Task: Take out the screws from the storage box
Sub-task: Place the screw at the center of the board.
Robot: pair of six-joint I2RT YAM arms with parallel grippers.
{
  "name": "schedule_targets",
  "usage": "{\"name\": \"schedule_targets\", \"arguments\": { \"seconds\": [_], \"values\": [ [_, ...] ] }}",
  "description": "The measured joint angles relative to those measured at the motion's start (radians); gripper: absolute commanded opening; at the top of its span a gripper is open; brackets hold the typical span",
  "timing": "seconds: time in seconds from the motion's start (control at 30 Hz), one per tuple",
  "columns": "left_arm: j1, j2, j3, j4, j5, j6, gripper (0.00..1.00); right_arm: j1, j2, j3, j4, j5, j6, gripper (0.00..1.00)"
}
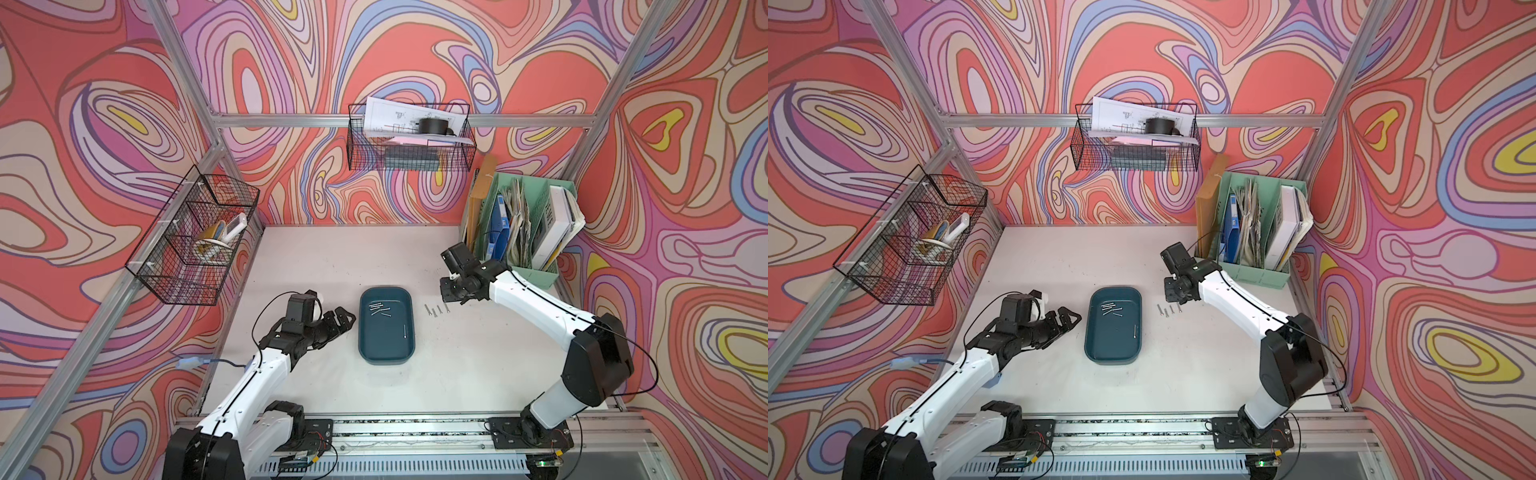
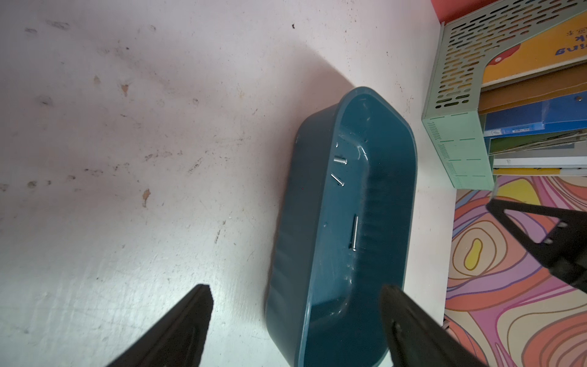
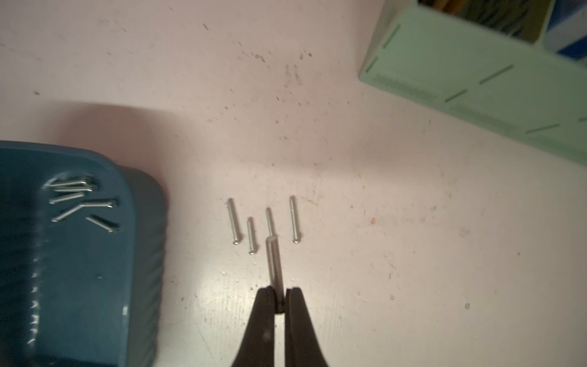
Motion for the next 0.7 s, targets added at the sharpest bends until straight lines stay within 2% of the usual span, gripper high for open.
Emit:
{"name": "schedule_targets", "arguments": {
  "seconds": [0.23, 0.57, 0.7],
  "values": [
    [-0.006, 0.008, 0.0, 0.003, 0.0, 0.0, 0.88, -0.05, 0.07, -0.067, 0.017, -0.032, 0.004, 0.06],
    [-0.007, 0.023, 0.001, 0.004, 0.0, 0.008, 0.88, -0.08, 0.233, -0.069, 0.052, -0.068, -0.004, 0.07],
    [-0.007, 0.024, 0.001, 0.005, 0.0, 0.008, 0.88, -0.082, 0.253, -0.062, 0.063, -0.077, -0.005, 0.09]
  ]
}}
